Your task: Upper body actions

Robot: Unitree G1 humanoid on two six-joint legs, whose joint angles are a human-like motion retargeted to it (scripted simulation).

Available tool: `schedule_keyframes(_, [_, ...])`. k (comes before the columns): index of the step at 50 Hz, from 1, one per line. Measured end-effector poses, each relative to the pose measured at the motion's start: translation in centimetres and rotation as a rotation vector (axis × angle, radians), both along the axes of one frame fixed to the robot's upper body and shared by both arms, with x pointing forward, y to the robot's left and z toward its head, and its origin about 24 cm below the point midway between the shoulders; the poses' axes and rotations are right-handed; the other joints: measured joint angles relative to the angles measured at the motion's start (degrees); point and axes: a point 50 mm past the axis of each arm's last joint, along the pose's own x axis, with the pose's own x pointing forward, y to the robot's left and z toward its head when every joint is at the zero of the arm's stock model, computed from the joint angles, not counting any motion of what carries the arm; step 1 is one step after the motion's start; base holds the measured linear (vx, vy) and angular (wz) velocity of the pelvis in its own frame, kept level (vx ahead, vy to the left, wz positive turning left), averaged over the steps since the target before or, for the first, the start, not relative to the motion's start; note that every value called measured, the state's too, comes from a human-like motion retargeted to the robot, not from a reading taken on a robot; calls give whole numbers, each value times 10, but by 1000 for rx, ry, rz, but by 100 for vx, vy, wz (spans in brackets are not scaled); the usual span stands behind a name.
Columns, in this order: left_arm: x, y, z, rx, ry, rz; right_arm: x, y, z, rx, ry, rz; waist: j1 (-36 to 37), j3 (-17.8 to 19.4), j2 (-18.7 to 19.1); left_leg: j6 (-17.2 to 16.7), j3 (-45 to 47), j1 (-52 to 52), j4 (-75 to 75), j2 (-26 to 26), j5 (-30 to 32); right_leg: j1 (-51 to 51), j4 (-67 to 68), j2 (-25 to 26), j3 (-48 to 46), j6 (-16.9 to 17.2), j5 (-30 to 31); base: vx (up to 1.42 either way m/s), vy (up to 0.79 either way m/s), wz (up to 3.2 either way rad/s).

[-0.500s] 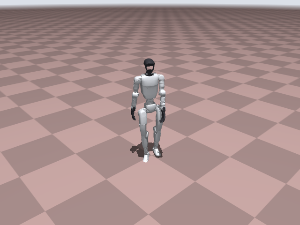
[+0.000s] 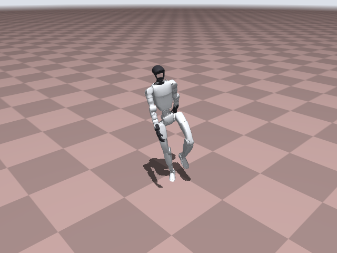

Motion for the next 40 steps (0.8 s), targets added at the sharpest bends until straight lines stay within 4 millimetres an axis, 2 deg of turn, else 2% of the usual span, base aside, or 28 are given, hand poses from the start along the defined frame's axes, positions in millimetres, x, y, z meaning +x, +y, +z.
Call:
schedule_keyframes(3, [-16,-6,8,-85,51,-60,34,9,27,1,-117,77,27,4,-6,-2,43,-67,46,-6,-12,-2,2,-2,14,-5,0,-1,-2,-48])
schedule_keyframes(6, [-22,-7,11,-140,73,-129,50,12,42,-10,-161,125,51,2,-17,8,90,-112,59,-5,-25,-9,7,-9,26,-9,-3,3,-2,-29])
schedule_keyframes(10, [-17,-4,9,-147,64,-154,52,10,44,-26,-157,141,72,-9,-34,12,127,-132,46,-4,-34,-24,17,-21,33,-14,-10,9,-3,0])
schedule_keyframes(15, [7,-3,-4,-65,-16,-72,35,9,28,-50,-106,149,68,-11,-37,2,92,-86,-4,-11,-23,-26,25,-23,25,-18,-20,-1,0,22])
schedule_keyframes(19, [29,-4,-14,-3,-74,4,4,8,2,-32,4,124,53,-29,-33,-16,20,-5,-99,-37,1,-26,21,-21,19,-13,-22,5,3,25])
schedule_keyframes(23, [55,-1,-24,72,-148,107,-37,8,-26,-15,122,90,33,-52,-26,-31,-66,106,-244,-72,26,-22,13,-12,6,-7,-25,11,5,29])
schedule_keyframes(26, [78,3,-30,128,-216,167,-68,7,-42,-14,204,67,25,-57,-18,-38,-117,207,-362,-79,34,-16,10,3,2,-3,-28,8,8,6])
schedule_keyframes(30, [101,10,-36,178,-293,189,-105,9,-58,-15,312,81,16,-70,-1,-68,-169,337,-518,-69,41,-13,3,34,2,-1,-29,6,10,-11])
schedule_keyframes(32, [114,15,-38,192,-325,169,-122,9,-64,-21,360,103,10,-72,13,-82,-193,396,-585,-57,18,-7,2,54,-6,-1,-33,5,16,4])
schedule_keyframes(35, [140,19,-40,204,-361,115,-146,5,-70,-35,419,144,4,-66,38,-81,-200,474,-681,-32,-61,8,1,86,-18,1,-40,1,19,7])
schedule_keyframes(38, [167,11,-43,194,-392,44,-177,-2,-75,-48,483,140,3,-63,51,-75,-207,515,-737,-22,-110,20,3,101,-25,7,-48,2,20,18])
schedule_keyframes(40, [185,2,-45,182,-427,8,-199,-6,-78,-49,534,121,-10,-61,55,-63,-226,528,-758,-22,-120,26,14,100,-39,13,-60,0,22,61])
